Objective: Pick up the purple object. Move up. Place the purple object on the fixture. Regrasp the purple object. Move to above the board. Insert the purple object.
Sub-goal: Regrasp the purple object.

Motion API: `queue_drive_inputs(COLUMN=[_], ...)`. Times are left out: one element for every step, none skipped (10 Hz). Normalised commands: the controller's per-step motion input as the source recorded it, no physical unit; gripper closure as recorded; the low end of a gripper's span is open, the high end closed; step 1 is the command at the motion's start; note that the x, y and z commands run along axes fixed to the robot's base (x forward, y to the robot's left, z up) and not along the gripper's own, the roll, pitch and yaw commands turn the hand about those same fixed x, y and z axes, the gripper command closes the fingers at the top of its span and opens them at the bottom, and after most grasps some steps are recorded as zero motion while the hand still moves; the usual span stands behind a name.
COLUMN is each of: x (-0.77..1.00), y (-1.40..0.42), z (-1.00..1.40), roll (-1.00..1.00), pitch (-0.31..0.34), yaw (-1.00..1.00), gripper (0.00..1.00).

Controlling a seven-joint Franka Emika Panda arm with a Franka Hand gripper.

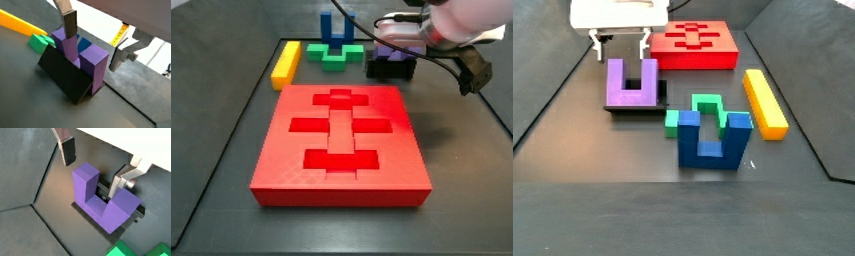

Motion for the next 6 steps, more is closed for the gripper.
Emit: queue_drive_inputs(x=[0.44, 0.44, 0.49, 0.59, 0.58, 0.57], y=[0.00, 0.00, -0.02, -0.03, 0.00, 0.00], z=[-0.26, -0.20, -0.03, 0.00, 0.00, 0.00], roll=[0.09, 0.06, 0.05, 0.07, 0.06, 0.03], pitch=[0.094, 0.106, 0.169, 0.231, 0.260, 0.263], yaw=[0.01, 0.00, 0.01, 0.00, 0.00, 0.00], gripper=[0.00, 0.00, 0.00, 0.00, 0.00, 0.00])
